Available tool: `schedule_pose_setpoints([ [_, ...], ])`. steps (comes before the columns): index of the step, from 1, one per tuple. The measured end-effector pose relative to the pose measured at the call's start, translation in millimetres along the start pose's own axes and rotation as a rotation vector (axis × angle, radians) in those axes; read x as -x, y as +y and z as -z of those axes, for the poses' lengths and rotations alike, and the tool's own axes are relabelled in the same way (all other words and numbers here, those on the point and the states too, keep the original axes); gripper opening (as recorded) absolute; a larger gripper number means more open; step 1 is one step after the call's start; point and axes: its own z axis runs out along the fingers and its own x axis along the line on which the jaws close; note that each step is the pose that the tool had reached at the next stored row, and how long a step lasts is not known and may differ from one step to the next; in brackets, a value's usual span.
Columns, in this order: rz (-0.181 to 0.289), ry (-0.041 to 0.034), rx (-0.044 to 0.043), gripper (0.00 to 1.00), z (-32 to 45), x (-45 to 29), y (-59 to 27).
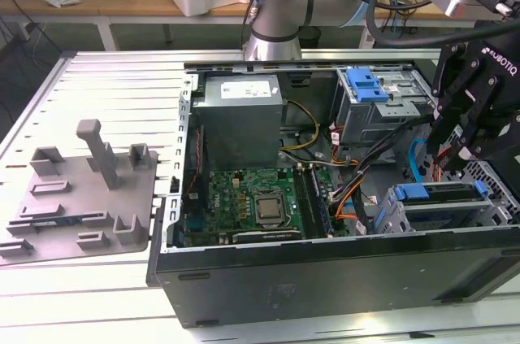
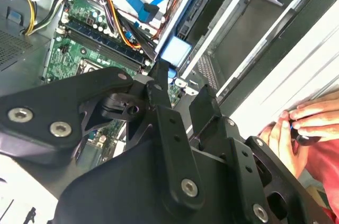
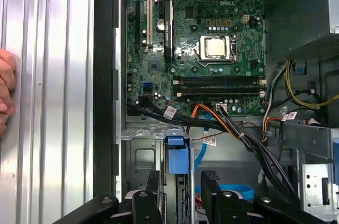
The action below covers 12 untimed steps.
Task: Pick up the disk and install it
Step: 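Insert the disk into the insertion slot, then insert the first disk wire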
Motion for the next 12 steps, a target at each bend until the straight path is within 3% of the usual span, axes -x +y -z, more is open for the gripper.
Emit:
schedule_pose_setpoints([
  [10,0.000,-0.0002,-0.0002,0.44,-0.5,0.0,0.2],
  [12,0.000,0.0000,-0.0047,0.44,-0.6,0.1,1.0],
])
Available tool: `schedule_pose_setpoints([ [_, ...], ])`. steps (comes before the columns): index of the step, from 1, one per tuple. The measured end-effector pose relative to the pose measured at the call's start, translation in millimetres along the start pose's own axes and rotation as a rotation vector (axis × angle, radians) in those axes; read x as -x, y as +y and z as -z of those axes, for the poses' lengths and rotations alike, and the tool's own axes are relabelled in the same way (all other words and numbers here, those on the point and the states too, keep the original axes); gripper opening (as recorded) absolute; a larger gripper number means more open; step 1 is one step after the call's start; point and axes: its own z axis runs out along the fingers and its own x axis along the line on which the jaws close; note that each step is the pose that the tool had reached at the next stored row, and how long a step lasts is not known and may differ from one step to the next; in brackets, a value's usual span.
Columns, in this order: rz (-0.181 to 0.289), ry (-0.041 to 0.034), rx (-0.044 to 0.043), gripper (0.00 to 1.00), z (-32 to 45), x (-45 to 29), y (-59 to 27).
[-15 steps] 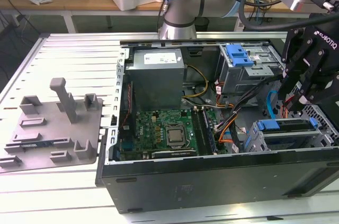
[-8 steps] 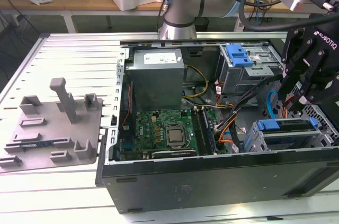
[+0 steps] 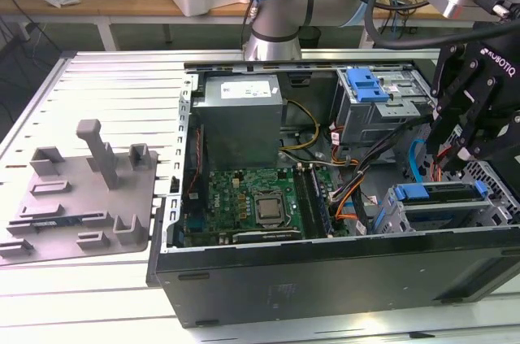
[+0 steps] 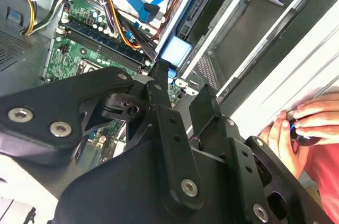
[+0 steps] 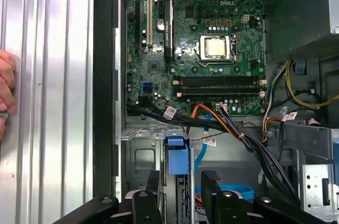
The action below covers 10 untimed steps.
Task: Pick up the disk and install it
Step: 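Insert the first disk wire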
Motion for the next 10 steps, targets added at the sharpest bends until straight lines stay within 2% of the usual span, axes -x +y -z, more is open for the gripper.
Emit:
schedule_pose_setpoints([
  [6,0.000,0.0001,-0.0022,0.44,-1.2,3.5,-0.4],
  [10,0.000,0.0003,-0.0078,0.44,-2.0,4.2,-2.4],
])
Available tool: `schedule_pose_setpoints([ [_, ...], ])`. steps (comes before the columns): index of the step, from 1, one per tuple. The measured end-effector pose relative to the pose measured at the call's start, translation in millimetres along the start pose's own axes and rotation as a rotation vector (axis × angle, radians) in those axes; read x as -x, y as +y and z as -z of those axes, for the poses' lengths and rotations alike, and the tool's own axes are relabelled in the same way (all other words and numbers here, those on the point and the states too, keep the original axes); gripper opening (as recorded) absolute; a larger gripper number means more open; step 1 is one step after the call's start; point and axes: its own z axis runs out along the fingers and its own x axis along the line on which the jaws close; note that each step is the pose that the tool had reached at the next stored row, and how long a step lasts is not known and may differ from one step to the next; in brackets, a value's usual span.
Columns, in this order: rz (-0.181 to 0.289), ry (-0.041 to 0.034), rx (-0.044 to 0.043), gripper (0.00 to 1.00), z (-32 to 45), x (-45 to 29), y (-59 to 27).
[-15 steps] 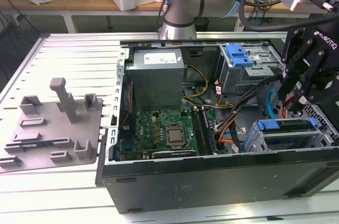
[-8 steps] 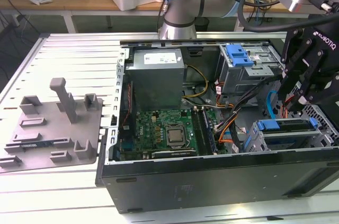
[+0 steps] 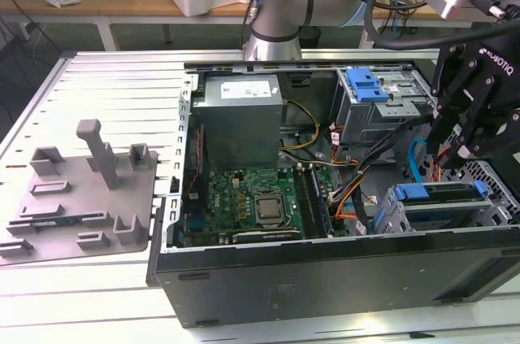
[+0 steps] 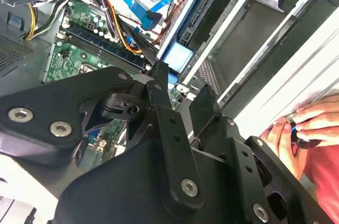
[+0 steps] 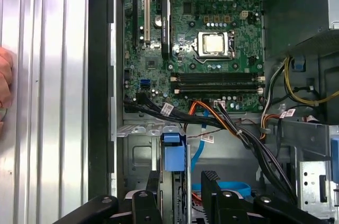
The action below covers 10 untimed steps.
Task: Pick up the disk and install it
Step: 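Insert the first disk wire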
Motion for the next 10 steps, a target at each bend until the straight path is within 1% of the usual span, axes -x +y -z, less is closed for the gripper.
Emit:
schedule_pose_setpoints([
  [1,-0.001,0.0001,-0.0001,0.44,0.0,1.0,-2.8],
  [3,-0.002,0.0085,-0.0001,0.44,0.3,4.8,-6.5],
  [4,-0.002,0.0145,-0.0001,0.44,0.3,7.1,-8.0],
  [5,-0.003,0.0224,0.0000,0.44,0.4,9.2,-9.1],
  [6,-0.004,0.0412,0.0001,0.44,0.5,12.5,-10.3],
  [7,-0.005,0.0568,0.0003,0.44,0.6,14.8,-11.2],
  [8,-0.006,0.0811,0.0004,0.44,0.7,18.5,-12.7],
  [9,-0.007,0.0953,0.0005,0.44,0.7,21.5,-14.0],
  [10,-0.007,0.1050,0.0006,0.44,0.8,24.2,-15.2],
])
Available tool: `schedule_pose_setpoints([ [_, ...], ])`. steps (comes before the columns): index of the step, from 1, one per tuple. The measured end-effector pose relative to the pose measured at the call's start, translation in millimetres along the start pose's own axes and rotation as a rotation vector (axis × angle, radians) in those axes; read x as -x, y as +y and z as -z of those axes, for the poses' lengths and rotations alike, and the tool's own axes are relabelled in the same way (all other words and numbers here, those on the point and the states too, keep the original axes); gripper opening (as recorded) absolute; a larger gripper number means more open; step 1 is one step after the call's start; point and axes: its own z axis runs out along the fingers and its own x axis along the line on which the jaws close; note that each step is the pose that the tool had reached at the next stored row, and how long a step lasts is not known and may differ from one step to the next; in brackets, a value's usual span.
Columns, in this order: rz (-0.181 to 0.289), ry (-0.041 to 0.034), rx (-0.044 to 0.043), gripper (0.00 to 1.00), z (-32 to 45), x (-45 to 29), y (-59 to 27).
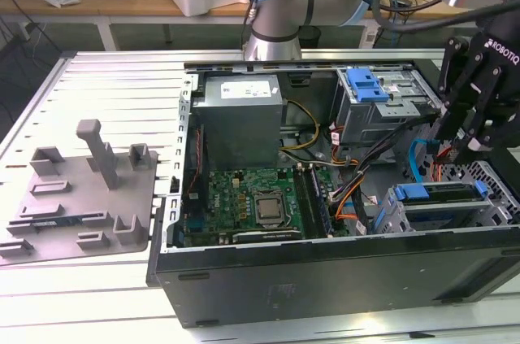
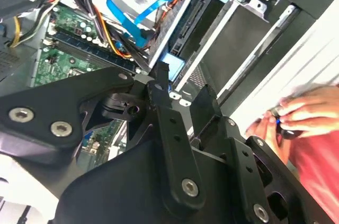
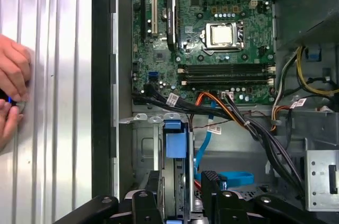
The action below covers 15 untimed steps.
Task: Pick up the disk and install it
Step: 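Insert the first disk wire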
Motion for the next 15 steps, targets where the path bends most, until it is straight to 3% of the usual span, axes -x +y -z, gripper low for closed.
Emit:
schedule_pose_setpoints([
  [1,-0.001,0.0107,0.0000,0.44,0.5,4.0,-1.6],
  [8,-0.002,0.0447,0.0003,0.43,3.2,23.5,-10.0],
  [9,-0.003,0.0514,0.0004,0.35,3.9,29.2,-13.3],
  [12,-0.003,0.0583,0.0004,0.35,5.5,38.9,-22.3],
  [15,-0.009,0.0602,0.0013,0.35,6.2,41.5,-31.3],
])
